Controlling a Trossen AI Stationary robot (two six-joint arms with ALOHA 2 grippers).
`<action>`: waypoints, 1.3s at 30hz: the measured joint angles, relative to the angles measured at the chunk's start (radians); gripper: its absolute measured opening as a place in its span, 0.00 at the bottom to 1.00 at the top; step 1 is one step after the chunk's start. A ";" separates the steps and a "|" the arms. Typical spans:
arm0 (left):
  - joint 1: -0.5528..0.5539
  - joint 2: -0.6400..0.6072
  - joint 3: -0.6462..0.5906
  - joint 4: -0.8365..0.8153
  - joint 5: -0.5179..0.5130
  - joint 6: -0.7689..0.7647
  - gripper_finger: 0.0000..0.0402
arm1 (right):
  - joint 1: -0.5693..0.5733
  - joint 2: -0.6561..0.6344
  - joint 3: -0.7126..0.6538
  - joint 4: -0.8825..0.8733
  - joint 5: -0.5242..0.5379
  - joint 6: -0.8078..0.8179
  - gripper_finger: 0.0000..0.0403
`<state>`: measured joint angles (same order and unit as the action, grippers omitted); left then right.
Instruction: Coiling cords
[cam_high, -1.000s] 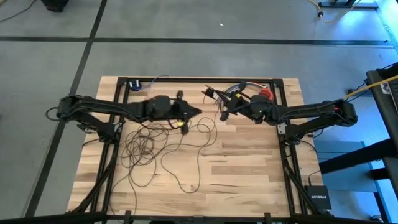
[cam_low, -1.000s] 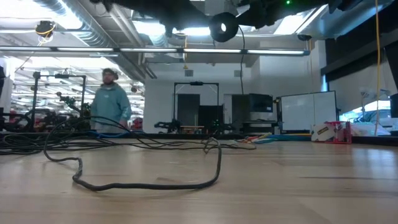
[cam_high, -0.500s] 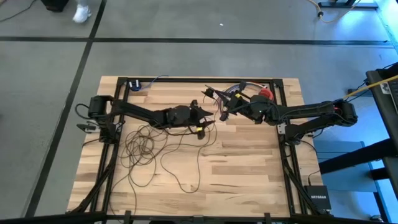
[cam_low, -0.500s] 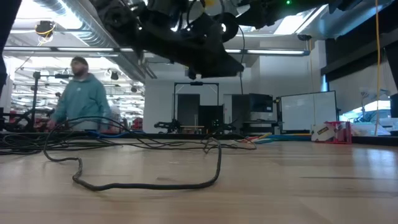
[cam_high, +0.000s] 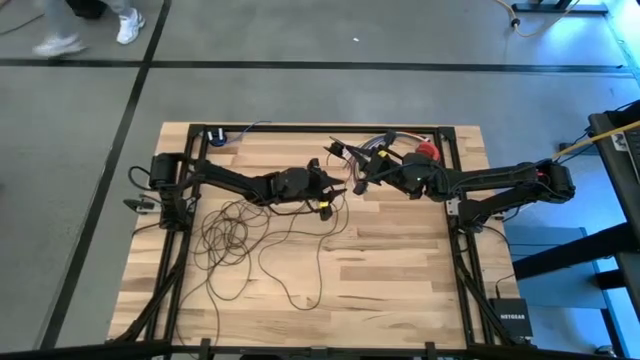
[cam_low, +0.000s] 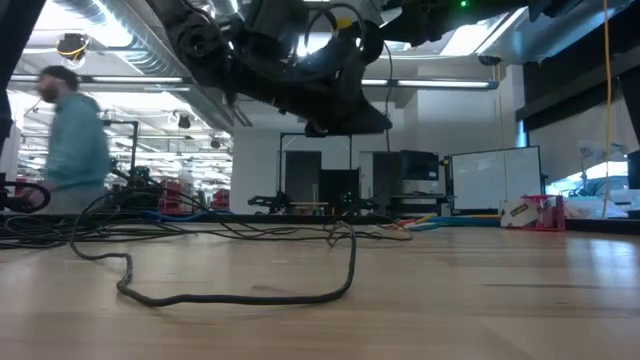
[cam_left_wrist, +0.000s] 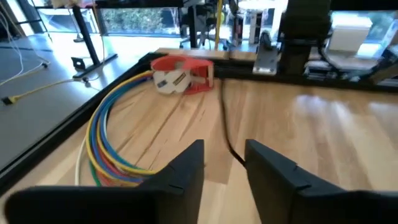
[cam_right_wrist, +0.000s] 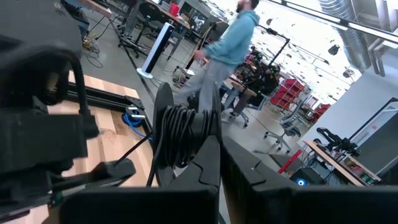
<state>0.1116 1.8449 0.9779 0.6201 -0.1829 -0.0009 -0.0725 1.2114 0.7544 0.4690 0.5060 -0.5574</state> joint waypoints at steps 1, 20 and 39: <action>0.001 0.005 0.000 0.003 0.000 0.002 0.23 | 0.000 0.000 0.000 0.000 0.000 0.000 0.02; 0.029 -0.060 -0.001 -0.083 -0.080 0.142 0.01 | 0.000 0.000 0.000 -0.001 -0.001 0.027 0.02; 0.003 -0.084 -0.001 -0.192 0.049 0.009 0.26 | 0.000 0.000 0.000 0.001 -0.001 0.027 0.02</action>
<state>0.1149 1.7609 0.9771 0.4283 -0.1336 0.0082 -0.0723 1.2110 0.7544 0.4698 0.5049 -0.5301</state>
